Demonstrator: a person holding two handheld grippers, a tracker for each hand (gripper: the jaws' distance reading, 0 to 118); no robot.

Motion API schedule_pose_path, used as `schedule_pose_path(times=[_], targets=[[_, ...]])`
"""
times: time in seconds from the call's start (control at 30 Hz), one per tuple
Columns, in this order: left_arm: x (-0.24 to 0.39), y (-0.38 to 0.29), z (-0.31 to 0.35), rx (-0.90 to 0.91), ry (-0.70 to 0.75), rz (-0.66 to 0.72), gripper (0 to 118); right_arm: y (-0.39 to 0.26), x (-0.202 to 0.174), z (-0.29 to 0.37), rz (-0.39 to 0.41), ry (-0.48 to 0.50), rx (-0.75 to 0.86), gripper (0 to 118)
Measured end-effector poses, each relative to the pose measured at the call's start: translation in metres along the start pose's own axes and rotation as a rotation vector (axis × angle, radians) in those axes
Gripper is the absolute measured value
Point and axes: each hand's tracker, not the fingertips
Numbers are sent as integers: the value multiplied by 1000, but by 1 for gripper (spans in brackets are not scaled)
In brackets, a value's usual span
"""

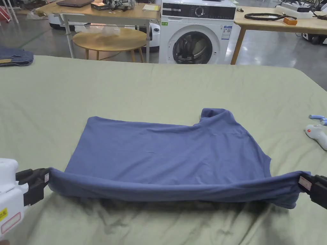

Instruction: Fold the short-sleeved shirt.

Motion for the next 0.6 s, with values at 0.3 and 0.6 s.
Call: schedule_pose_path(times=[0.3, 0.6], targets=[[-8, 32, -93, -132, 21, 52, 1, 40, 0, -95, 21, -26, -115, 0], [-10, 42, -172, -279, 71, 12, 1, 54, 6, -184, 43, -97, -291, 0]])
